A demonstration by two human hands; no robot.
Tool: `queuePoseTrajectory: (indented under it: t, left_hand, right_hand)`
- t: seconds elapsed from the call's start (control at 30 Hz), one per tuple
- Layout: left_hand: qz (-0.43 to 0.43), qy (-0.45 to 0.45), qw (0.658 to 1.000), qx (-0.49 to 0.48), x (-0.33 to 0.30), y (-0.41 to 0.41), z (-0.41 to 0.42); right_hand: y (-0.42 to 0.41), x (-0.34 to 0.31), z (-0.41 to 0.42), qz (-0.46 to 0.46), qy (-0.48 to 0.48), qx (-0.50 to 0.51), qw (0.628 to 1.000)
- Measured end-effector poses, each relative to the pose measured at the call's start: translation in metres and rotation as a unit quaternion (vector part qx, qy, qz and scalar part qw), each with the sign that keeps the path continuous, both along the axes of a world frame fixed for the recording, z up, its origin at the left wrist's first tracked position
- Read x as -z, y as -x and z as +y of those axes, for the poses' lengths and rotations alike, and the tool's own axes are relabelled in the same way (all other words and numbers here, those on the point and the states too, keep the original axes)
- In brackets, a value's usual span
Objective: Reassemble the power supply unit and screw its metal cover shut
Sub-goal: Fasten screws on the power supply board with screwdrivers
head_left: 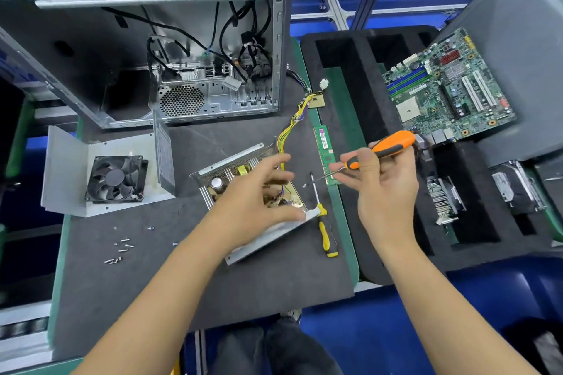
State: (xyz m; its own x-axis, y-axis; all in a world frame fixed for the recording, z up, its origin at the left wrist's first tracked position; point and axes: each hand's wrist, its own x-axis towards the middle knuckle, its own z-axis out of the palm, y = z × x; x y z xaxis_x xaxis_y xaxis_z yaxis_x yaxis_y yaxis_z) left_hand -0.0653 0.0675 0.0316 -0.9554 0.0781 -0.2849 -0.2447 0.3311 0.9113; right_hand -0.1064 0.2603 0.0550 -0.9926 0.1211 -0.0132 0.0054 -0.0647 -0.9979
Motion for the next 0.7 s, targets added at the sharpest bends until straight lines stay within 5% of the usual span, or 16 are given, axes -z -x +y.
queuePoseTrajectory:
  t: [0.13,0.7]
  left_hand:
    - [-0.020,0.091,0.988,0.125,0.017,-0.003,0.001]
    - [0.019,0.239,0.954,0.180,0.033,-0.011,0.012]
  right_hand:
    - [0.001,0.010,-0.001,-0.011,-0.060,-0.027,0.998]
    - [-0.008,0.032,-0.007,-0.037,-0.087,-0.036,0.995]
